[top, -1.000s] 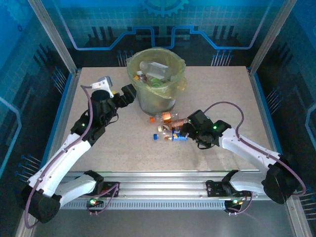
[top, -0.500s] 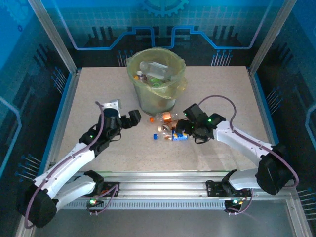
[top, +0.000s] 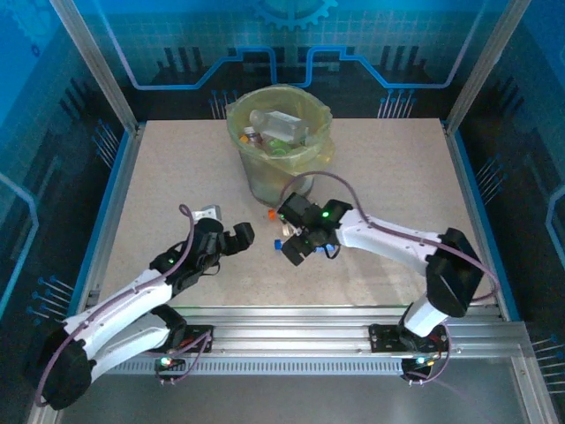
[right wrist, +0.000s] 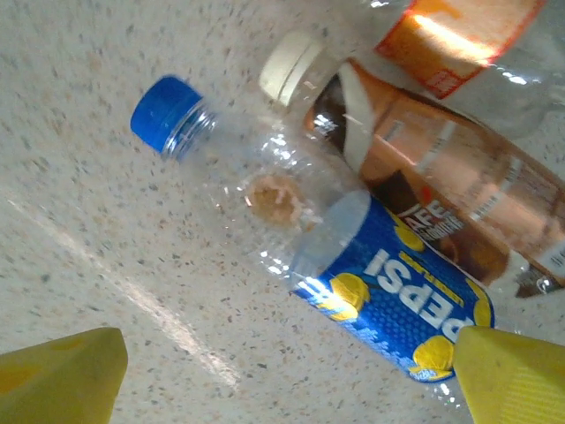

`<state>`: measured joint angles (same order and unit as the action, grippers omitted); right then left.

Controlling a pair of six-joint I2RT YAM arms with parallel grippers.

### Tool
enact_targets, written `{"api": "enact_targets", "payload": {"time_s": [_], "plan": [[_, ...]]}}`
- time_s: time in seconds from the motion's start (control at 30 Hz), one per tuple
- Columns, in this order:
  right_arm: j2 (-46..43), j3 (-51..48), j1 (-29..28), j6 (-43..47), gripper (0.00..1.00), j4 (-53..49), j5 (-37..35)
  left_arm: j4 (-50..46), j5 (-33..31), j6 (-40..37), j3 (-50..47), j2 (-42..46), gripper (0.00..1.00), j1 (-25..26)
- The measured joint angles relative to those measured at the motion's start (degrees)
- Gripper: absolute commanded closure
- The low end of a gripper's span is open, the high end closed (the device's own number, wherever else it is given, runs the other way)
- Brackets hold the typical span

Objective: Put the plastic bottles in the bin

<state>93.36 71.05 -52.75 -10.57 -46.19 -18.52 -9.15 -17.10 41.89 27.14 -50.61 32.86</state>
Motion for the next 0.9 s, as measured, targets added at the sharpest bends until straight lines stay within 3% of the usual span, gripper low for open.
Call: {"api": "enact_targets", "payload": {"time_s": [0.43,0.9], "plan": [[8.4,2.6,-1.2,14.1,0.05,-0.2,-8.0,-4.1,-7.0,3.6,-1.8,7.2,0.01,0.0],[12.4,2.6,-0.9,17.8,0.11,1.2,-5.9,-7.3,-9.6,5.5,-2.2,9.0,0.01,0.0]]}}
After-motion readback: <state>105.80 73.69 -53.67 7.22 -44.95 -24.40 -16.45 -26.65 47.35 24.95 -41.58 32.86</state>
